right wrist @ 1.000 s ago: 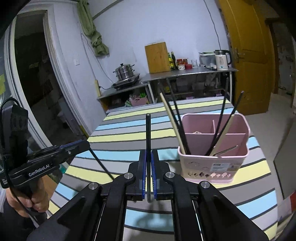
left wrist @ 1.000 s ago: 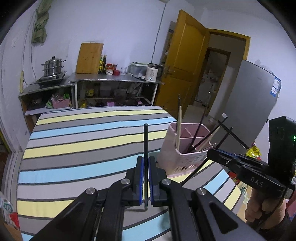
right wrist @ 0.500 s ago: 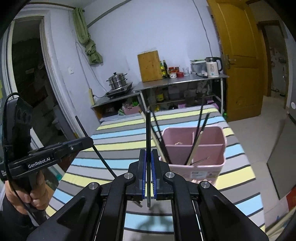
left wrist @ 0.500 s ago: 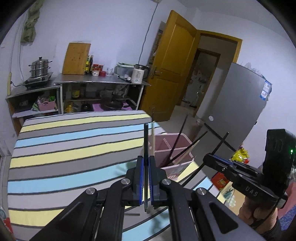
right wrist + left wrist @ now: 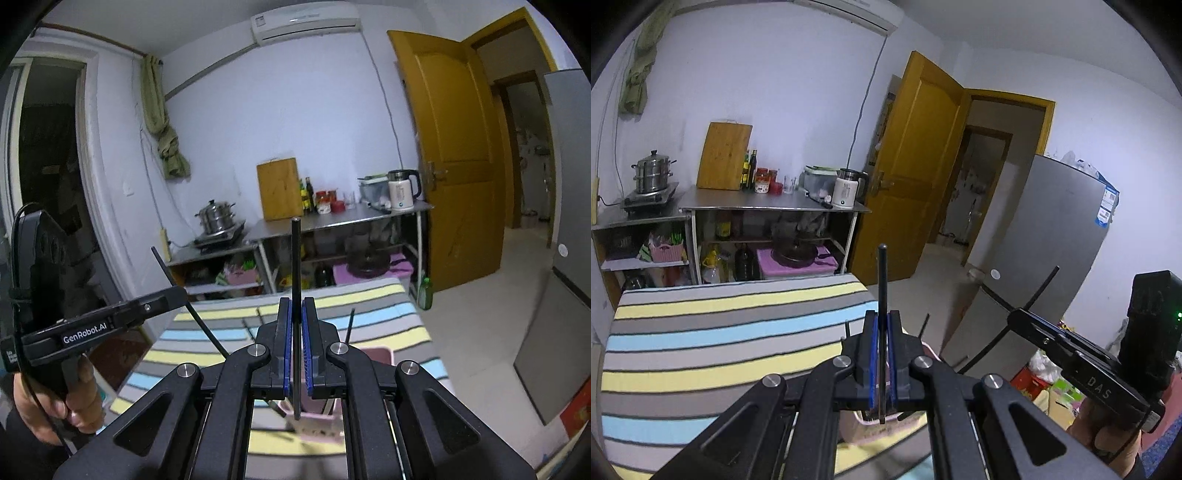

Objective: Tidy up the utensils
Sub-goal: 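Lower both black chopsticks into the pink holder and open both tools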

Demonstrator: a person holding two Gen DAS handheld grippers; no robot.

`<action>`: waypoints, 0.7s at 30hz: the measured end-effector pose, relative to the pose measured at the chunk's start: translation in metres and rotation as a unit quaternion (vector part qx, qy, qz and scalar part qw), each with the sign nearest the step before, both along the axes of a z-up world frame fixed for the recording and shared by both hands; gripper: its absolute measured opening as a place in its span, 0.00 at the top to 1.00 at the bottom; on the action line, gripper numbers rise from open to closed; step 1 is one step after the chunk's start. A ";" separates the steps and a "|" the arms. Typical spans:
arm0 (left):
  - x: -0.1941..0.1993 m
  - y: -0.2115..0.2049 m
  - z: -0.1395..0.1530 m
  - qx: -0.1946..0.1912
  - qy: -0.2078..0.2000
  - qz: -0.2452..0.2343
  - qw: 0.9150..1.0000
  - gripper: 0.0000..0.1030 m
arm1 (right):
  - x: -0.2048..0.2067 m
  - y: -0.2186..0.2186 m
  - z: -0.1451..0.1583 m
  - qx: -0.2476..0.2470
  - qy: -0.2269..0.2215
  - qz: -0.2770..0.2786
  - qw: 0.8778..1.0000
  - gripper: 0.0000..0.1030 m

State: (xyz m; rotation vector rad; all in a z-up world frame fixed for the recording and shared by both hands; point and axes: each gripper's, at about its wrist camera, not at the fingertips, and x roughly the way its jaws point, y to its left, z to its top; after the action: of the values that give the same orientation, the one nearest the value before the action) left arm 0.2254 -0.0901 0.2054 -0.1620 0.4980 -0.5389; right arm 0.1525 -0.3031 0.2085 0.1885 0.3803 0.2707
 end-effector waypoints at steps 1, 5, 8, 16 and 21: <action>0.005 -0.003 -0.001 0.001 -0.001 0.001 1.000 0.96 | 0.003 -0.001 0.000 0.001 -0.001 -0.003 1.000 0.95; 0.021 -0.011 -0.013 0.007 0.007 0.004 1.000 0.96 | 0.019 -0.002 -0.009 -0.001 0.000 -0.011 1.000 0.95; 0.029 -0.015 -0.029 0.013 0.017 0.005 1.000 0.96 | 0.027 0.000 -0.020 -0.005 0.008 -0.013 1.000 0.95; 0.042 -0.021 -0.062 0.024 0.039 0.000 0.999 0.96 | 0.045 0.003 -0.048 -0.014 0.036 -0.003 0.999 0.95; 0.044 -0.026 -0.075 0.037 0.043 -0.007 0.998 0.96 | 0.051 0.005 -0.060 -0.025 0.054 0.004 0.998 0.95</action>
State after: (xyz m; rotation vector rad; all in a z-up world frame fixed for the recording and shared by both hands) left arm 0.2693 -0.1162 0.1300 -0.1114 0.6032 -0.5276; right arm 0.2038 -0.2977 0.1490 0.1538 0.4951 0.2596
